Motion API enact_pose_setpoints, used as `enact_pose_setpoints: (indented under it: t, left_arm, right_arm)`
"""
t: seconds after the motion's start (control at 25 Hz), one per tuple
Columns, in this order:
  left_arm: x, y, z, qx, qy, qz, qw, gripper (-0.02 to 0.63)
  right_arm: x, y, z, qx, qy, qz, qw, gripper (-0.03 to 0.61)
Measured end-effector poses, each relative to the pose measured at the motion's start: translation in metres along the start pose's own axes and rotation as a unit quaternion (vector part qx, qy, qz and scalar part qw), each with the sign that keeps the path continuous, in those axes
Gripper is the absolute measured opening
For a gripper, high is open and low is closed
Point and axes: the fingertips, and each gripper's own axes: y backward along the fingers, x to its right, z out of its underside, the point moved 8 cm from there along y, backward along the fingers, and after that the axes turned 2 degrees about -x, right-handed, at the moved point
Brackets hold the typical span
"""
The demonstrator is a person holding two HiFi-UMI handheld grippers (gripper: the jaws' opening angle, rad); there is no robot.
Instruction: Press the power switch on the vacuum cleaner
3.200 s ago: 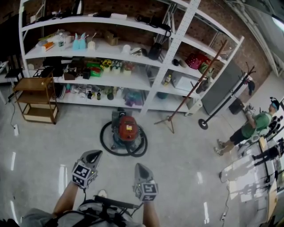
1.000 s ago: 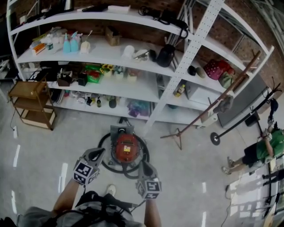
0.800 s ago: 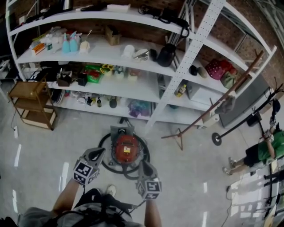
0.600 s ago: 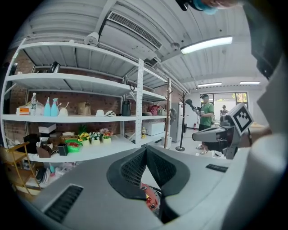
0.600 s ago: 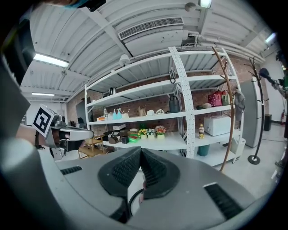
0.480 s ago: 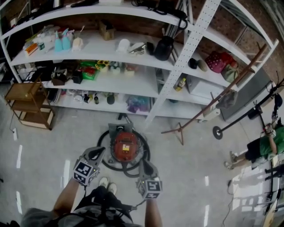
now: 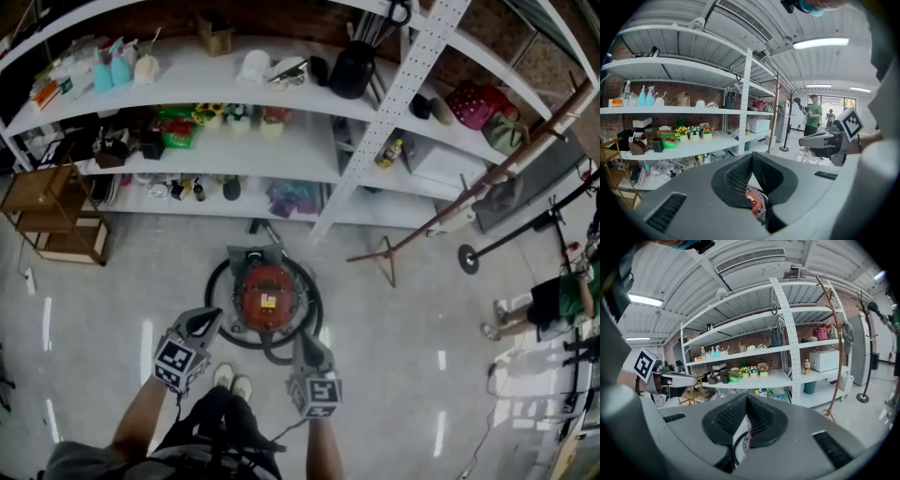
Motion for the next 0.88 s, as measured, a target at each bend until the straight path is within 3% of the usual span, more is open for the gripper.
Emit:
enact_pose_setpoints:
  t: [0.88]
  left_arm:
    - [-0.048, -0.079, 0.091, -0.048, 0.037, 0.002, 0.9982, 0.009]
  right_arm:
    - [0.029, -0.095, 0.092, -0.067, -0.01, -0.01, 0.998, 0.012]
